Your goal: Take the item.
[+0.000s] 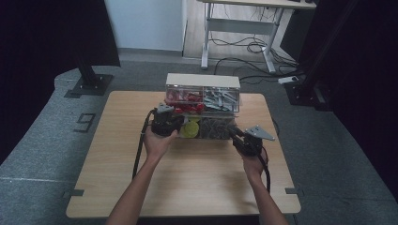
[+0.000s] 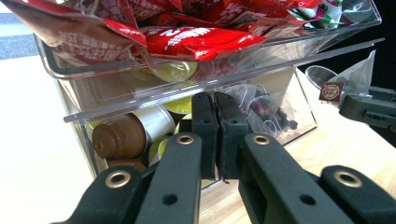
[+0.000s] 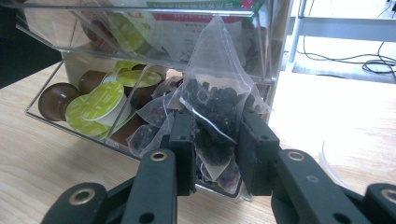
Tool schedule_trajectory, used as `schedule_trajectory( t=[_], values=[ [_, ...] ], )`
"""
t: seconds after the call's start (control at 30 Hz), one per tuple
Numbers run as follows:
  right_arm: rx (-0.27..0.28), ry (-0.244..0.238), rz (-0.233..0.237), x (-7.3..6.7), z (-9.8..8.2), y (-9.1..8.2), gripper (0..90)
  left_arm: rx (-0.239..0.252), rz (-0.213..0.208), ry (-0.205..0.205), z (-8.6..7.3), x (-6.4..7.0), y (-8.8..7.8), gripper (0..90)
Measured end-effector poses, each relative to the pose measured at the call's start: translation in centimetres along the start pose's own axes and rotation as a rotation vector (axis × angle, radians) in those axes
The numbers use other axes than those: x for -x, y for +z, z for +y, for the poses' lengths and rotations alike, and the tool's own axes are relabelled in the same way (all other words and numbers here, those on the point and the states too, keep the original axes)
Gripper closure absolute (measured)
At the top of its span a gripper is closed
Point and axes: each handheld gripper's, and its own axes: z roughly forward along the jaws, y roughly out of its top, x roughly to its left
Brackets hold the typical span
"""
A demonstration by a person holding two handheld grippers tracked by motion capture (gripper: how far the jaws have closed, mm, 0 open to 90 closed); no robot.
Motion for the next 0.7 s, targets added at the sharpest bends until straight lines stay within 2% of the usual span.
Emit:
schedule_trajectory(
  t=[0.3, 0.7],
  values=[
    [0.001, 0.006, -0.021, 0.8, 0.3, -0.2, 69.1, -0.001, -0.003, 0.0, 0.0, 0.0, 0.0, 87.9],
    [0.006, 0.026, -0.059, 2.5, 0.7, -0.7, 69.1, -0.001, -0.005, -0.001, 0.0, 0.0, 0.1, 87.7]
  ],
)
